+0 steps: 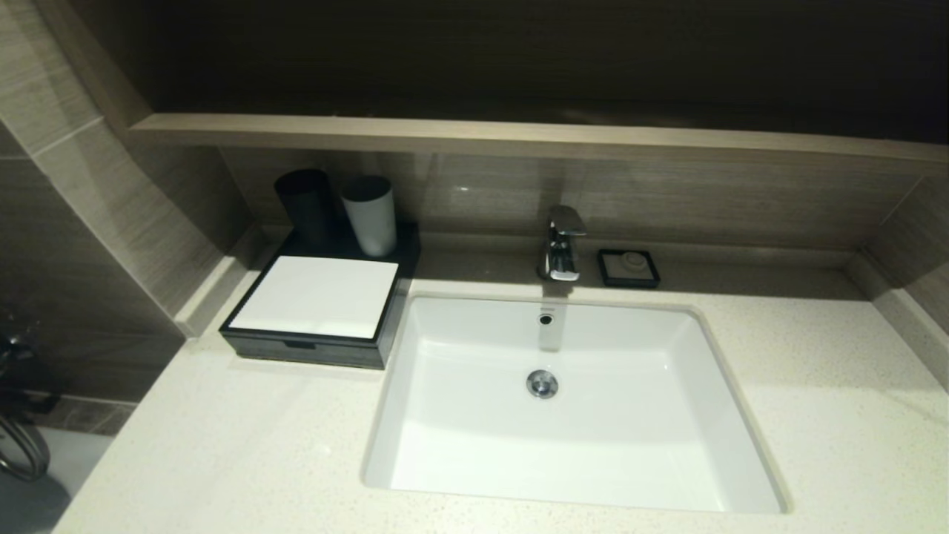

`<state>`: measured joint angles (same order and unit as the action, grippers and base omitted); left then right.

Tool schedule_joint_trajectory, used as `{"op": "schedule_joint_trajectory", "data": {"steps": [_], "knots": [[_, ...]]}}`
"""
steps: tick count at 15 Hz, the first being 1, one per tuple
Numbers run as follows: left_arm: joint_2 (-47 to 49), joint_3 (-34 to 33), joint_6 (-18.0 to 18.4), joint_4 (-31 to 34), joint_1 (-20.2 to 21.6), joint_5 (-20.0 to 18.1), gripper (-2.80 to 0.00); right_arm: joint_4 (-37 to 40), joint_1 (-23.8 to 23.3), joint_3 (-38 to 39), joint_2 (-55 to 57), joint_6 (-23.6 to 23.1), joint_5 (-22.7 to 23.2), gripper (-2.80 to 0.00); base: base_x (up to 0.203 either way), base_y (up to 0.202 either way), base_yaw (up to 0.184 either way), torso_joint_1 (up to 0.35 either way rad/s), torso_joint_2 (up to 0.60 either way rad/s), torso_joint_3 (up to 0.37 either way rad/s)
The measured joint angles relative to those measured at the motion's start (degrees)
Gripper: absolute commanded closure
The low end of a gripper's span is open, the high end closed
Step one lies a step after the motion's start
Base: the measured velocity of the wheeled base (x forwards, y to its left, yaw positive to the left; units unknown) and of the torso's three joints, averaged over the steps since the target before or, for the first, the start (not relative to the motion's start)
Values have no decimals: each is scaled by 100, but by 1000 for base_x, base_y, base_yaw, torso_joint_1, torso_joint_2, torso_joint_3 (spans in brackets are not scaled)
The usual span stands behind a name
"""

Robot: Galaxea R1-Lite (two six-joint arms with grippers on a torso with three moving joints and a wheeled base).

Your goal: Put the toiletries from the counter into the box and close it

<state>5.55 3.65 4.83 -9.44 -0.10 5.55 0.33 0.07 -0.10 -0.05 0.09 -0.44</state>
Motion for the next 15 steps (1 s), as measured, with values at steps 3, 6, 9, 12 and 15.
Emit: {"op": "schedule_joint_trajectory", "data": {"steps": [3,6,9,12,15], "knots": [[-37,-247,42,-48,0,-85,0,0,0,0,0,1,0,0,0,0,0,0,0,0],[-76,-344,4,-11,0,-312,0,2,0,0,2,1,0,0,0,0,0,0,0,0],[-175,-355,-15,232,0,-540,0,2,0,0,2,2,2,0,0,0,0,0,0,0],[-431,-355,13,832,0,-584,0,1,0,0,0,1,0,0,0,0,0,0,0,0],[-533,-355,-19,1025,0,-585,0,0,0,0,2,2,0,0,0,0,0,0,0,0]]}}
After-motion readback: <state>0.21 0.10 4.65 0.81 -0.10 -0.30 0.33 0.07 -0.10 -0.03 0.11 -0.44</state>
